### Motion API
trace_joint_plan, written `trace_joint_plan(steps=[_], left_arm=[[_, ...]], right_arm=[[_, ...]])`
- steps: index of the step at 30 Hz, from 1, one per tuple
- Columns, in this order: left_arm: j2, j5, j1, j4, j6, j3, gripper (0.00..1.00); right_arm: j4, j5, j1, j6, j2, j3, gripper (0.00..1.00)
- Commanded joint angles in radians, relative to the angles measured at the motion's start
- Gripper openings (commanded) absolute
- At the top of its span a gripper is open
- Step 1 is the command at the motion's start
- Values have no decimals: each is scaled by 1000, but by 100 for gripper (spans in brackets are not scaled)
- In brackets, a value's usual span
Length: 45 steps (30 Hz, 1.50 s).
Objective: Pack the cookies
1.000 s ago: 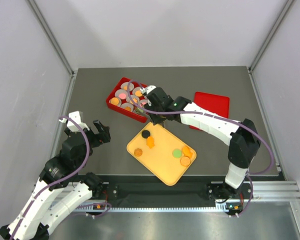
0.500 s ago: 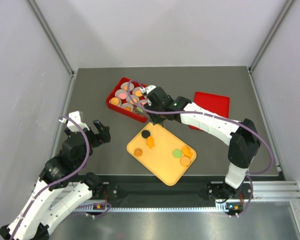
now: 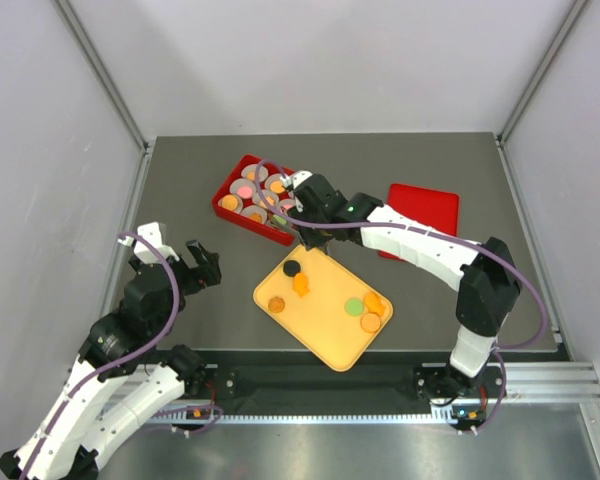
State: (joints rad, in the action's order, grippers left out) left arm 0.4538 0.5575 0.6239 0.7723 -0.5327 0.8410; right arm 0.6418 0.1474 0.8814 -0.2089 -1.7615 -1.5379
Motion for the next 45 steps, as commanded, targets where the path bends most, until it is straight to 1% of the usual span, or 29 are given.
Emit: trace_joint_plan(steps=[1, 38, 45], left_arm=[[3, 1, 3, -11, 4, 1, 97], [6, 4, 3, -8, 0, 1, 97], [9, 5, 3, -8, 0, 3, 97]], right_arm=[[-42, -3, -10, 8, 56, -4, 37], [-41, -5, -12, 13, 76, 15, 41], [-40, -5, -12, 19, 79, 12, 43]])
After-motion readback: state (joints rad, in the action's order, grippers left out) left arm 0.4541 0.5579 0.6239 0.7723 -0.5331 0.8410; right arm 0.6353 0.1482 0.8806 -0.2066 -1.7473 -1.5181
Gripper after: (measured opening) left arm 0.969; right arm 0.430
